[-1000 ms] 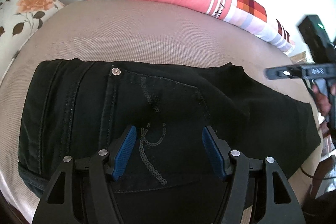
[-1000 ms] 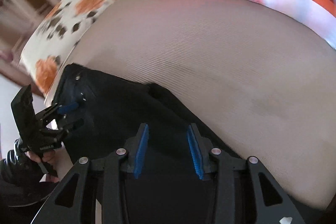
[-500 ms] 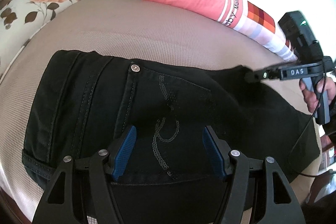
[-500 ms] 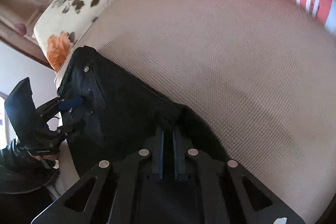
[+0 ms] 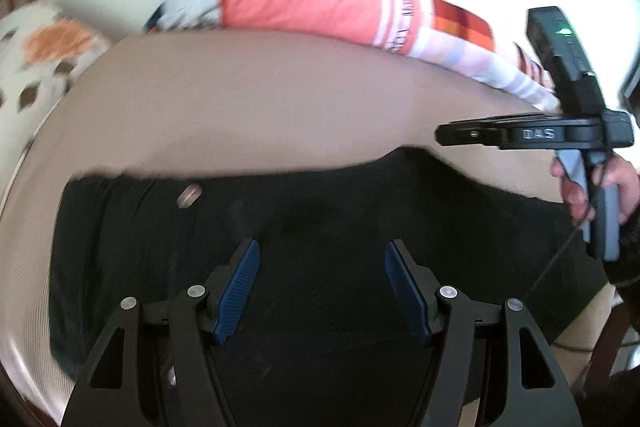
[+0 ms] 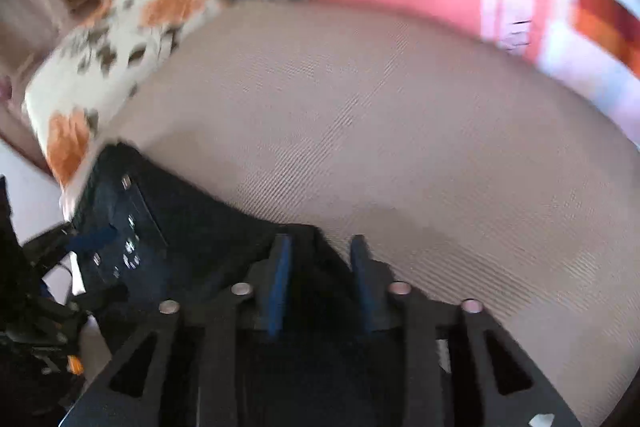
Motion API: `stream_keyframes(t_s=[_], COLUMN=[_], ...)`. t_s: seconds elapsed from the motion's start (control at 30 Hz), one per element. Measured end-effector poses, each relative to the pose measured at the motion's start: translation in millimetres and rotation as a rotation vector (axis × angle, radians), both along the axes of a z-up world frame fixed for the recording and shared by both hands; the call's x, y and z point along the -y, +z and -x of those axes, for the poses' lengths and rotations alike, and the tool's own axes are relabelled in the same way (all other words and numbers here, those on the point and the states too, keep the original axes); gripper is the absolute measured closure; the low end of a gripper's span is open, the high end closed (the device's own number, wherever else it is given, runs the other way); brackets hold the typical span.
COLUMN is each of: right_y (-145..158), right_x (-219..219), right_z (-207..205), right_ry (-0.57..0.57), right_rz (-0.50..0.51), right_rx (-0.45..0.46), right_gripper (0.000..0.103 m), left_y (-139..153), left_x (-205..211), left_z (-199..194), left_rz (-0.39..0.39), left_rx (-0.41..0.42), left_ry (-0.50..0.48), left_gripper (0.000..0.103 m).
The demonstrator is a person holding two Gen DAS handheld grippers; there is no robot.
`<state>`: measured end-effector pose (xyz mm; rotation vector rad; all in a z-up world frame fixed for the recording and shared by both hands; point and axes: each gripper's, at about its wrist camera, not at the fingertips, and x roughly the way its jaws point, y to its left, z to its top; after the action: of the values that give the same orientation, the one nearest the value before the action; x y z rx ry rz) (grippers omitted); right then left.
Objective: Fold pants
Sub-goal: 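Grasp the jeans waistband with the left gripper while the right gripper grasps the hems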
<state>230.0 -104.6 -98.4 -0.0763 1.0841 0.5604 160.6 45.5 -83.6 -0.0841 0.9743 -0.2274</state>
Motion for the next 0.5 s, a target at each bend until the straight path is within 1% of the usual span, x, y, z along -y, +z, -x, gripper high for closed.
stream_keyframes(t_s=[0.07, 0.1, 0.17, 0.23, 0.27, 0.33, 0.37, 0.4, 0.5], right_y=[12.6, 16.3, 19.1, 14.7, 9.7, 2.2, -4.2, -9.0, -23.8], right_x=[25.2, 36.2, 60.2, 76.3, 85.3, 96.3, 100.8, 103.4, 102.2], right_z=[14.1, 21.5, 42.5, 58.9, 68.5, 82.3, 88.4, 91.2, 94.5], right_ry=[-0.066, -0.098, -0.171, -0.222, -0.256, -0.296, -0.318, -0.330, -0.361], right_rz=[-0.018, -0.007, 0.057, 0.117, 0.145, 0.151, 0.162, 0.176, 0.179], right_rx=[0.017, 0.026, 0.062, 0.070, 0.058, 0.041, 0.028, 0.023, 0.002], right_gripper=[0.072, 0.072, 0.072, 0.072, 0.072, 0.072, 0.072, 0.072, 0.072], left_y=[0.1, -1.0, -0.6, -5.3, -9.0, -16.8, -20.2, -24.2, -31.7], left_x=[18.8, 27.5, 50.8, 71.6, 80.4, 95.5, 101.3, 106.6, 117.6], left_z=[-9.7, -13.5, -25.8, -35.6, -39.8, -48.4, -53.0, -58.6, -73.4], left_rz=[-0.001, 0.005, 0.005, -0.004, -0.008, 0.006, 0.018, 0.020, 0.023], left_rx=[0.014, 0.021, 0.027, 0.027, 0.017, -0.011, -0.023, -0.036, -0.066], left_ry=[-0.056, -0.082, -0.144, -0.192, -0.211, -0.242, -0.250, -0.252, -0.269], left_gripper=[0.037, 0.037, 0.037, 0.037, 0.037, 0.039, 0.045, 0.048, 0.067])
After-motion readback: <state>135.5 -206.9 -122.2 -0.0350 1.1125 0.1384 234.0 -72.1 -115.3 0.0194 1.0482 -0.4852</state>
